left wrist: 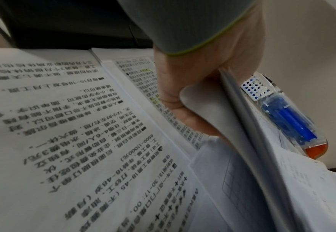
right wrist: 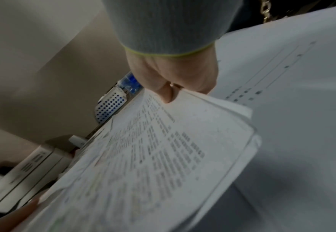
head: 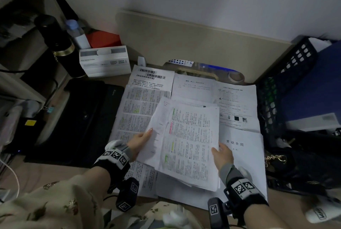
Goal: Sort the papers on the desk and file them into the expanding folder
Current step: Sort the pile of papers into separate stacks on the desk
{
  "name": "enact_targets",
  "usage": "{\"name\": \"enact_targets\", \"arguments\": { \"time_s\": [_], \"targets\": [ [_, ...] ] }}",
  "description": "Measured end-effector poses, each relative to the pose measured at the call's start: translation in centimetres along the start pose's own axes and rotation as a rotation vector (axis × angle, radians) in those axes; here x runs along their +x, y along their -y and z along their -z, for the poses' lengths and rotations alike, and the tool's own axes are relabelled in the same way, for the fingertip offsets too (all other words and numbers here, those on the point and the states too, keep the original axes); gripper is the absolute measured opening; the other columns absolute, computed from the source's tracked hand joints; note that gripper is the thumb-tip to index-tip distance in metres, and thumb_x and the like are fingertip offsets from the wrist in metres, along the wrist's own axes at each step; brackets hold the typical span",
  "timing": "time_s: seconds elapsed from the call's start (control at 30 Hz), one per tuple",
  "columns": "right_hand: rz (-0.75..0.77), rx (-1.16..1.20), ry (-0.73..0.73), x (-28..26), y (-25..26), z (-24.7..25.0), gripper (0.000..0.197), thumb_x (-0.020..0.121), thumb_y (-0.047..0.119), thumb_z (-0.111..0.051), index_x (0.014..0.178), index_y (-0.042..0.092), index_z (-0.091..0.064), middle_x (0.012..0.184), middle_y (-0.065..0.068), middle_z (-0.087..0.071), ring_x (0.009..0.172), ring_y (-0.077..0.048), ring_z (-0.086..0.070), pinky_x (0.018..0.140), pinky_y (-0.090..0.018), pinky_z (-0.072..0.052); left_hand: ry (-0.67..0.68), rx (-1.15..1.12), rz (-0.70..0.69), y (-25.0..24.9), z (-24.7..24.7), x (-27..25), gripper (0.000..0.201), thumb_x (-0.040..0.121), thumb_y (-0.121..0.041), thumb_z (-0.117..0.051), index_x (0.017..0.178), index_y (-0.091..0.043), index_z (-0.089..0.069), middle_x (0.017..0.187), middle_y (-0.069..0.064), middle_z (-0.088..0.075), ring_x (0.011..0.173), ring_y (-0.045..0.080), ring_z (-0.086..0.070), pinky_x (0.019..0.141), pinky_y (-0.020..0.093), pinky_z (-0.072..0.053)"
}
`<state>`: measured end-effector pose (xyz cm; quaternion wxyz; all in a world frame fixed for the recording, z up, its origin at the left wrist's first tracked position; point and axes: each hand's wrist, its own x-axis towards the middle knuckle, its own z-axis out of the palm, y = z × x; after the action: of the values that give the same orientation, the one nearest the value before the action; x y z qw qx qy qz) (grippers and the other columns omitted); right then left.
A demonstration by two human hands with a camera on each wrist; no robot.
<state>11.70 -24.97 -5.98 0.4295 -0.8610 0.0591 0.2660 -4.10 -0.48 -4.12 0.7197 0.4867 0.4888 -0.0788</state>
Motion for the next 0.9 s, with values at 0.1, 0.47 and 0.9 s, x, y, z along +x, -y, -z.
{"name": "enact_targets", "arguments": {
  "time_s": [0.1,0.47,0.9],
  "targets": [
    [-0.064,-0.037,-0.033,0.5,-0.9,1.3,0.018,0.085,0.012,-0.056,0.092,-0.003,-0.064,0.077,-0.021,-0.059,0.070,-0.022,-0.049,0.062,-0.025,-0.035,0.010,0.048,-0.008,0.3,-0.1,0.1,0.044,0.087,-0.035,-0.069,0.117,-0.004,-0.060,0.098,0.016,-0.071,0.080,0.031,-0.070,0.065,0.041,-0.060],
    [-0.076,-0.005,-0.131,1.0,-0.6,4.8,0.032,0.093,0.014,-0.049,0.121,0.002,-0.059,0.124,-0.017,-0.061,0.111,-0.035,-0.057,0.098,-0.040,-0.044,-0.079,0.242,-0.053,1.3,-0.1,1.1,0.036,0.088,-0.028,-0.069,0.117,-0.010,-0.057,0.098,0.011,-0.068,0.085,0.030,-0.067,0.074,0.044,-0.058],
    [-0.098,-0.312,-0.374,4.8,-0.8,13.6,0.029,0.098,0.018,-0.042,0.118,0.006,-0.059,0.118,-0.026,-0.059,0.109,-0.044,-0.052,0.093,-0.045,-0.041,-0.115,0.211,-0.074,1.8,-1.1,1.1,0.029,0.089,-0.025,-0.069,0.113,-0.011,-0.060,0.094,0.009,-0.067,0.080,0.025,-0.064,0.064,0.031,-0.054]
  ]
}}
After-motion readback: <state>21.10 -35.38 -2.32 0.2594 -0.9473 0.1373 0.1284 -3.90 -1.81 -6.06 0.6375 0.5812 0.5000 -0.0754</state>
